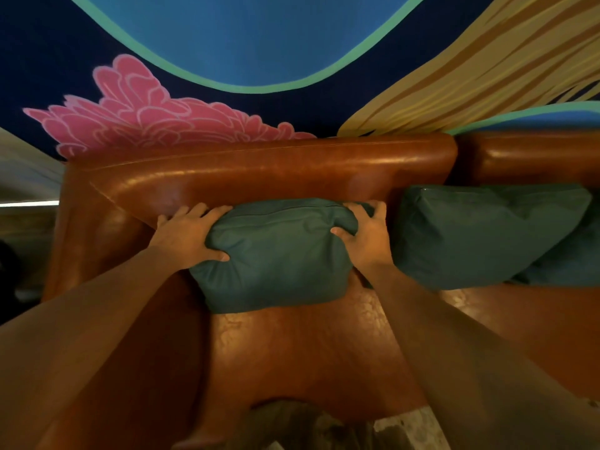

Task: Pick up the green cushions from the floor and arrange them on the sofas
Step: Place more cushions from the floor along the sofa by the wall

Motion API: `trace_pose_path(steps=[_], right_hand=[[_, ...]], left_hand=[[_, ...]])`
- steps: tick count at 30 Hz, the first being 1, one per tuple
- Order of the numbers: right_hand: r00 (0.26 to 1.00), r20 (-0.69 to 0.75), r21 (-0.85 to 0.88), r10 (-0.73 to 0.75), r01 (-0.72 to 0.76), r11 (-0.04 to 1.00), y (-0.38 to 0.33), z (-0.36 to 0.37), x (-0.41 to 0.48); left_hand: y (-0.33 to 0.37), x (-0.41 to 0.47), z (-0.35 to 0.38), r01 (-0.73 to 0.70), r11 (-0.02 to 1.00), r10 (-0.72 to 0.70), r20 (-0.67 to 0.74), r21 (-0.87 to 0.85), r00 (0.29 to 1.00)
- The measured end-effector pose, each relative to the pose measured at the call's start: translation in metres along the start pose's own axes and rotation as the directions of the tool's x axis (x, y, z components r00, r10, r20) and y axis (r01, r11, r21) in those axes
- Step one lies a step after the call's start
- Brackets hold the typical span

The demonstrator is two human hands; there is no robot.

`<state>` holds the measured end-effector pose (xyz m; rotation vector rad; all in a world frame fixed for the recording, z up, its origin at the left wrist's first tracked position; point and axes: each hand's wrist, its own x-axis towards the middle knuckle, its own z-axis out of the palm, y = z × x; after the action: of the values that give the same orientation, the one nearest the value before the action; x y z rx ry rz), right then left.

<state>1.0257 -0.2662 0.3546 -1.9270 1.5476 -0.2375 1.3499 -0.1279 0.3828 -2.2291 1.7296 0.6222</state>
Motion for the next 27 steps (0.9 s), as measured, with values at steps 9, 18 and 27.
trace_pose_path(steps=[9,18,27], right_hand=[[0.980,0.167,-0.258,0.106,-0.060,0.964,0.001,-0.031,0.005],[0.933,0.214,-0.345,0.290,-0.206,0.916,0.005,-0.026,-0.015],[0.986,-0.032,-0.439,-0.162,0.132,0.889,-0.016,0.015,-0.062]], left_hand=[[0.032,-0.016,0.014,-0.014,0.992,0.042,-0.228,0.124,0.973],[0.049,-0.025,0.026,-0.011,0.996,0.045,-0.409,0.085,0.911],[0.032,-0.040,0.054,0.108,0.994,-0.106,-0.282,-0.008,0.954]])
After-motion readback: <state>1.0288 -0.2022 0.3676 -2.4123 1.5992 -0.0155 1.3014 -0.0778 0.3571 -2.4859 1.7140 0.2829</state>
